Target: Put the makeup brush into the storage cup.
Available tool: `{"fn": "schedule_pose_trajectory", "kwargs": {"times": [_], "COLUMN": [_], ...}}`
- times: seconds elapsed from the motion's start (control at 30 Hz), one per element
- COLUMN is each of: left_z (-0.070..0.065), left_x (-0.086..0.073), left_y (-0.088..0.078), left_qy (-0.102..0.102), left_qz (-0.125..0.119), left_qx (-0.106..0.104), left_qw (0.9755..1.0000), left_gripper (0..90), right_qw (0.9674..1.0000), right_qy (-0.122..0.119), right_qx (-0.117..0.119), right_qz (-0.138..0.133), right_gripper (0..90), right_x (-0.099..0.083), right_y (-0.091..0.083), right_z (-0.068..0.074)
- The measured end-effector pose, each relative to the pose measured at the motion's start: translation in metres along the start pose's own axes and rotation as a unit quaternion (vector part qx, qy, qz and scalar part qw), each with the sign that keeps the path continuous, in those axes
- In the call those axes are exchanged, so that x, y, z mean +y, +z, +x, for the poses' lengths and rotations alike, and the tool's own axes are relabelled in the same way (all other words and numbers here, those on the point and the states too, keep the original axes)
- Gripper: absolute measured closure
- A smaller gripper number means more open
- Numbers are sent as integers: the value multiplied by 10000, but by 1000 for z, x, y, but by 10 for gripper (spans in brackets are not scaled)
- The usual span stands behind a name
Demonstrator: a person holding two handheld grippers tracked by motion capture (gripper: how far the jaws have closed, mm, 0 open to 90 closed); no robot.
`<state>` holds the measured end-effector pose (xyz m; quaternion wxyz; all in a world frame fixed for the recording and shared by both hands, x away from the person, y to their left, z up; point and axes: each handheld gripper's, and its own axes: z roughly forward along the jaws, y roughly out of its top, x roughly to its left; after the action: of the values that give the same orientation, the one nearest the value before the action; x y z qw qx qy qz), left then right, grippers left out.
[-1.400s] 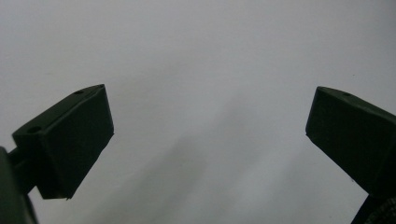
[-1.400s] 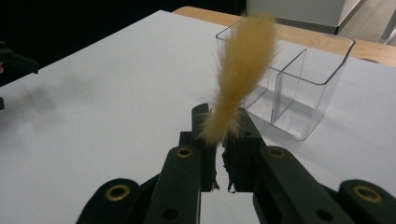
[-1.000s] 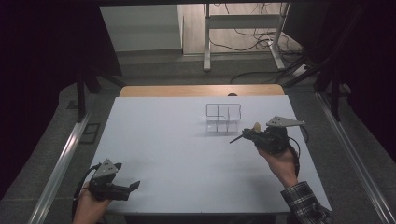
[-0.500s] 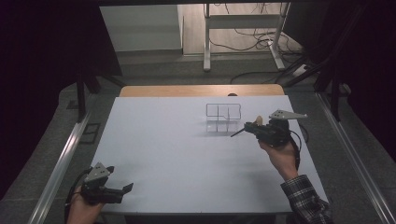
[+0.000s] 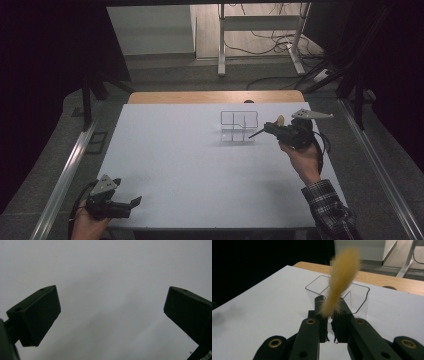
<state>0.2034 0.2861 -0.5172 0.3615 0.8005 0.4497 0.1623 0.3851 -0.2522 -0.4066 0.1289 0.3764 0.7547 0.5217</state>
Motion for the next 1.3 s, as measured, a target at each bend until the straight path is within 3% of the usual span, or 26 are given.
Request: {"fn": "schedule_pose_trajectory", "kwargs": {"times": [0.7,1.3], "left_z": [0,-1], "left_x": [1,1], "left_y": [-1,-1], "left_qy": [2,-3], "left_qz": [-79,-146], "left_qx": [-29,-50], "left_qw": [10000,9999], "left_gripper": [14,14], "right_qw": [9996,9983], "right_qy": [-88,-259], "right_qx": [-219,-509], "right_qz": [-135,-95], "right_gripper": [834,834], "right_x": [32,51], "right_y": [10,23], "right_z": [-6,-13]}}
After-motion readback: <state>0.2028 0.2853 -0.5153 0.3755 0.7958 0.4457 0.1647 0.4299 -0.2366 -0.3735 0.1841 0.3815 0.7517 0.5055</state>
